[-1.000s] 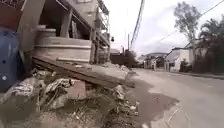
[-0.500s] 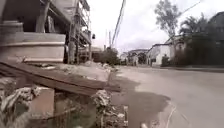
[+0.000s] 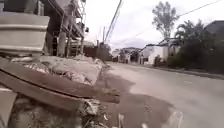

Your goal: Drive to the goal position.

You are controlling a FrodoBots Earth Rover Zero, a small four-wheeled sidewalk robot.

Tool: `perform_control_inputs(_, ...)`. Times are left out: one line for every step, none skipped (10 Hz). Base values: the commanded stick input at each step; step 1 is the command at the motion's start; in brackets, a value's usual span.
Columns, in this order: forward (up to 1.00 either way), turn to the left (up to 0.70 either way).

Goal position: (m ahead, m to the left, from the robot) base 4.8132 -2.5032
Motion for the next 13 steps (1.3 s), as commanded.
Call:
perform_control_inputs(0.7,-0.27)
perform_control_inputs(0.7,-0.27)
perform_control_inputs(0.7,-0.27)
perform_control_inputs(0.7,-0.27)
perform_control_inputs(0.5,-0.32)
perform_control_inputs(0.14,-0.41)
perform_control_inputs(0.63,-0.29)
perform_control_inputs(0.05,-0.44)
perform_control_inputs(0.7,-0.27)
perform_control_inputs(0.7,-0.27)
perform_control_inputs(0.7,-0.27)
perform_control_inputs(0.7,-0.27)
perform_control_inputs(0.7,-0.27)
